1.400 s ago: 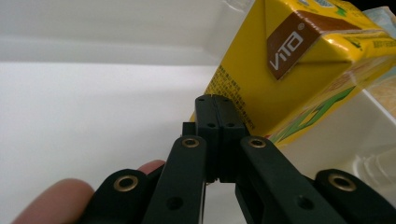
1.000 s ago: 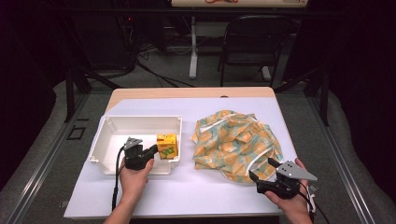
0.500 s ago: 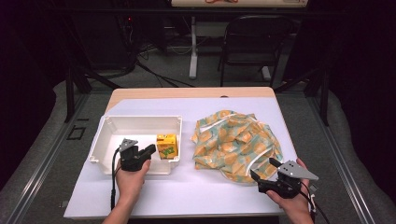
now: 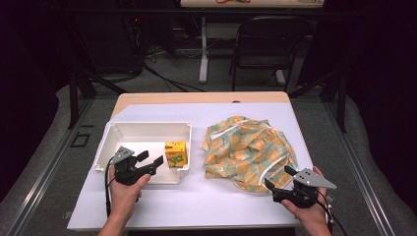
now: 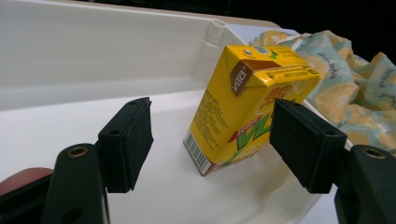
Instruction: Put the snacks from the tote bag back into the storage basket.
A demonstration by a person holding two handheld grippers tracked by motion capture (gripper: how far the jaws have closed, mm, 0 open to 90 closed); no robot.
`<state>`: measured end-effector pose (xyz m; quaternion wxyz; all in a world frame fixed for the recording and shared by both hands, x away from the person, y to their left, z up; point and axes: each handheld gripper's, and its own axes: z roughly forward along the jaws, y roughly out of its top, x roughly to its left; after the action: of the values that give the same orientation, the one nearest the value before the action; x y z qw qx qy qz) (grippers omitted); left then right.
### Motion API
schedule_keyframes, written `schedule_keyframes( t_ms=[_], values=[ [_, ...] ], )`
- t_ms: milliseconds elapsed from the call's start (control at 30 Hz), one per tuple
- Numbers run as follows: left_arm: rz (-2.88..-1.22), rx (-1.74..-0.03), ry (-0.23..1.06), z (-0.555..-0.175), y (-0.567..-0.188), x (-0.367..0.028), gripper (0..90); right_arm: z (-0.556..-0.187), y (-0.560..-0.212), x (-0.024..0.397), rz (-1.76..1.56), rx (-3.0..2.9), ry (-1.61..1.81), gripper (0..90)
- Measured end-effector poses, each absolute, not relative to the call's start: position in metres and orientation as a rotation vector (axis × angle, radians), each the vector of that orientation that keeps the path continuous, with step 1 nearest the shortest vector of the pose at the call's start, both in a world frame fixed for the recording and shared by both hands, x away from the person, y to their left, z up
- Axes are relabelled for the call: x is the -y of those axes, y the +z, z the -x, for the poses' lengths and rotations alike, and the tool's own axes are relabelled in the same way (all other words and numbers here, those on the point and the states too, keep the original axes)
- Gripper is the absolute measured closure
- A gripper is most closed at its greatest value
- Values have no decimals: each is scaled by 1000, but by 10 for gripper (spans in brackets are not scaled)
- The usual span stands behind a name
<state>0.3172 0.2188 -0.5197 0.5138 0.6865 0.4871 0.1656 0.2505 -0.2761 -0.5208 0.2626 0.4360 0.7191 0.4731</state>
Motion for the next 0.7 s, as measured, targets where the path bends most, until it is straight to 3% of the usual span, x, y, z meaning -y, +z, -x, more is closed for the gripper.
schedule_keyframes(
  t_ms=[700],
  values=[
    [-1614, -1143, 412, -291, -511, -240, 299, -253, -520, 279, -1187, -1932, 1281, 144]
  ],
)
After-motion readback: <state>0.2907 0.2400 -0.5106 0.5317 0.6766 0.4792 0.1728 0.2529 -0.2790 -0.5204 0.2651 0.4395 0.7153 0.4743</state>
